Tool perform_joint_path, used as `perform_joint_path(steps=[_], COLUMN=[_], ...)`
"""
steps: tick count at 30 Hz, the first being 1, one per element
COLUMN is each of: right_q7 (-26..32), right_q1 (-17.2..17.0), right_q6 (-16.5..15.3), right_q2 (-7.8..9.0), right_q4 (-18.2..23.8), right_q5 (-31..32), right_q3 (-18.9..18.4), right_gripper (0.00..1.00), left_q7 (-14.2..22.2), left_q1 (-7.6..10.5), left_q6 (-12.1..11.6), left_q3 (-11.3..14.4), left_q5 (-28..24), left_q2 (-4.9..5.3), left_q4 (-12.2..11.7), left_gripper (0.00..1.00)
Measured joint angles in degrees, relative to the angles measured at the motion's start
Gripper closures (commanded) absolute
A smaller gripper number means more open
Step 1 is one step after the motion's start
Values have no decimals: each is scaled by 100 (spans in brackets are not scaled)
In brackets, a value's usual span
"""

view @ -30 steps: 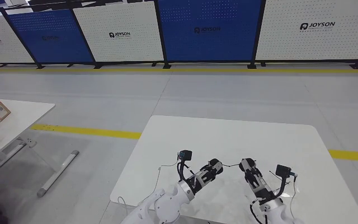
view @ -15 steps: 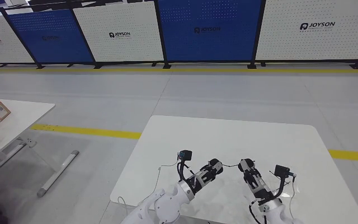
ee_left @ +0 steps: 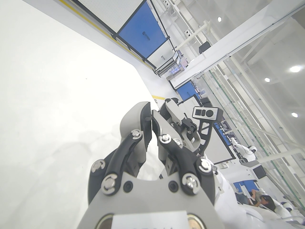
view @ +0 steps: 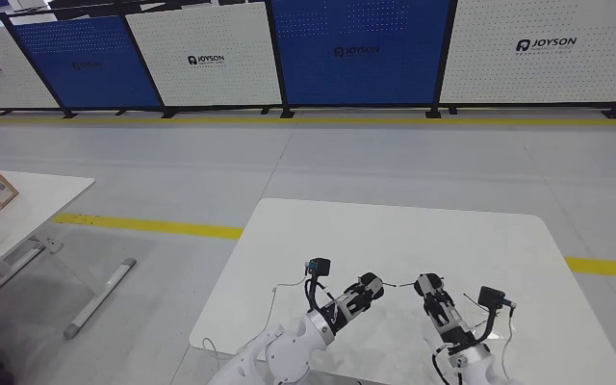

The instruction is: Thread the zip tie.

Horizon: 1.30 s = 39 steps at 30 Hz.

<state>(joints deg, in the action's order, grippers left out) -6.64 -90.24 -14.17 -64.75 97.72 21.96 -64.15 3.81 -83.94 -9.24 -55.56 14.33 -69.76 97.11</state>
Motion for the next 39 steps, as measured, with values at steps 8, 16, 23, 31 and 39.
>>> perform_joint_path(steps=[8, 16, 23, 31, 39], right_q7=[87, 139, 173, 193, 261], right_q1=[44, 107, 73, 74, 148], right_q6=[102, 153, 122, 33, -52], right_q2=[-56, -114, -143, -179, -221], right_q4=[-6, -92, -93, -124, -202], right_q5=[72, 102, 203, 290, 371], right_q3=[43, 70, 45, 23, 48], right_gripper=[100, 100, 100, 100, 100], left_q7=[0, 0, 0, 0, 132], left_q1=[0, 0, 0, 0, 21], left_q6=[0, 0, 0, 0, -71], left_q3=[0, 0, 0, 0, 8], left_q5=[0, 0, 0, 0, -452], left_q2=[0, 0, 0, 0, -22], left_q4=[0, 0, 0, 0, -35], left_gripper=[100, 100, 100, 100, 100])
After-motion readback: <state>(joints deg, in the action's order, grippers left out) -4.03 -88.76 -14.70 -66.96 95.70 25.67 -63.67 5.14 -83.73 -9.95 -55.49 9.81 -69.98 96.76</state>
